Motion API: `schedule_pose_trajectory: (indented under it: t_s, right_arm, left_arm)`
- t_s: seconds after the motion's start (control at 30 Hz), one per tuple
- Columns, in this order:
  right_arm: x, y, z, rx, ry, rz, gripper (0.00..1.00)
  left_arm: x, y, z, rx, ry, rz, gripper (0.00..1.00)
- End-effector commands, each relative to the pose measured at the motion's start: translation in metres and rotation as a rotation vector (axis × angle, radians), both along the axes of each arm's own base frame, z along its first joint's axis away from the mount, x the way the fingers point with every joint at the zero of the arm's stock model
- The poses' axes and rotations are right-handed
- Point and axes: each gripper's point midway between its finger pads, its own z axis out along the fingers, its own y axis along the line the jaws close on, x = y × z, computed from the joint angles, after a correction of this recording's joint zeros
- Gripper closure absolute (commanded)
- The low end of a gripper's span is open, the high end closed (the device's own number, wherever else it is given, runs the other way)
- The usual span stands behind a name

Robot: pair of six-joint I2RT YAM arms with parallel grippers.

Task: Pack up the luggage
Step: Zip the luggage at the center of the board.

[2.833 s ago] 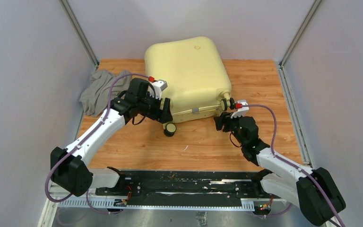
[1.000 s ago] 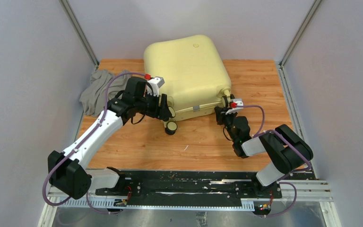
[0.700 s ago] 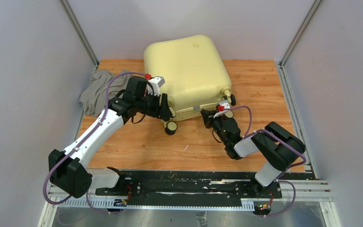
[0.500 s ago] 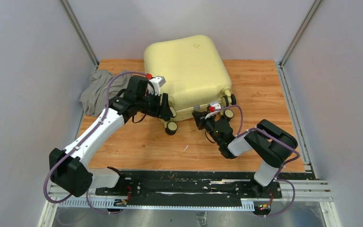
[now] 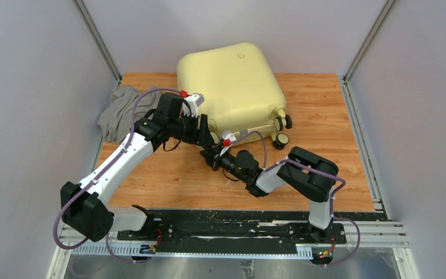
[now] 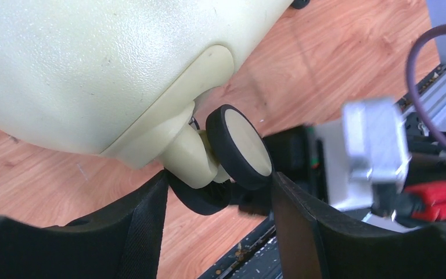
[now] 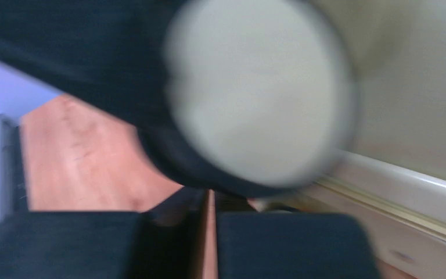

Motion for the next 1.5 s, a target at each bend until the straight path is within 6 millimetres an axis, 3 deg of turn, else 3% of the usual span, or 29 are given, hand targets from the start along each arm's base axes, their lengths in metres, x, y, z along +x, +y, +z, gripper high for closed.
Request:
schedule_pose_trajectory:
  t_s: [0.0, 0.1, 0.2, 0.23, 0.3, 0.37, 0.43, 0.47, 0.63, 0.87, 0.97, 1.1, 1.3, 1.47]
  right_arm:
    - [-0.039, 0.046, 0.022, 0.108, -0.001, 0.190, 1.00]
    - [-0.037, 0.043, 0.019, 0.106, 0.027, 0.164, 0.96]
    - [-0.026, 0.004, 0.003, 0.076, 0.085, -0.004, 0.83]
    - [-0.024, -0.014, -0.001, 0.069, 0.102, -0.064, 0.75]
    - [-0.026, -0.046, -0.007, 0.063, 0.128, -0.152, 0.66]
    - [-0.031, -0.071, -0.015, 0.029, 0.158, -0.206, 0.55]
    - [-0.037, -0.088, -0.029, -0.041, 0.206, -0.242, 0.49]
    - [-0.039, -0.094, -0.034, -0.072, 0.222, -0.251, 0.48]
    - [-0.041, -0.120, -0.035, -0.121, 0.255, -0.330, 0.45]
    - [-0.029, -0.153, 0.001, -0.155, 0.251, -0.443, 0.45]
    - [-0.025, -0.167, 0.010, -0.137, 0.275, -0.477, 0.45]
    - [-0.025, -0.186, 0.007, -0.132, 0.323, -0.518, 0.45]
    - [-0.030, -0.205, -0.002, -0.139, 0.365, -0.565, 0.45]
    - [-0.033, -0.219, -0.017, -0.139, 0.413, -0.599, 0.45]
  left_arm:
    - [0.000, -0.033, 0.053, -0.155, -0.138, -0.115, 1.00]
    - [-0.003, -0.032, 0.055, -0.152, -0.144, -0.121, 1.00]
    - [-0.004, -0.022, 0.058, -0.089, -0.179, -0.137, 0.96]
    - [-0.005, -0.017, 0.059, -0.057, -0.190, -0.142, 0.84]
    - [-0.006, -0.003, 0.061, 0.000, -0.219, -0.163, 0.48]
    - [-0.006, 0.015, 0.063, 0.060, -0.253, -0.180, 0.20]
    - [-0.010, 0.030, 0.070, 0.138, -0.312, -0.242, 0.03]
    - [-0.013, 0.036, 0.073, 0.182, -0.351, -0.292, 0.00]
    - [-0.018, 0.057, 0.085, 0.419, -0.653, -0.587, 0.00]
    - [-0.006, 0.068, 0.057, 0.794, -0.984, -1.051, 0.00]
    - [-0.019, 0.055, 0.044, 0.887, -1.136, -1.294, 0.00]
    - [-0.029, 0.035, 0.023, 0.956, -1.307, -1.576, 0.00]
    - [-0.010, 0.000, 0.029, 0.976, -1.444, -1.620, 0.00]
    - [0.001, -0.012, 0.012, 1.007, -1.408, -1.677, 0.03]
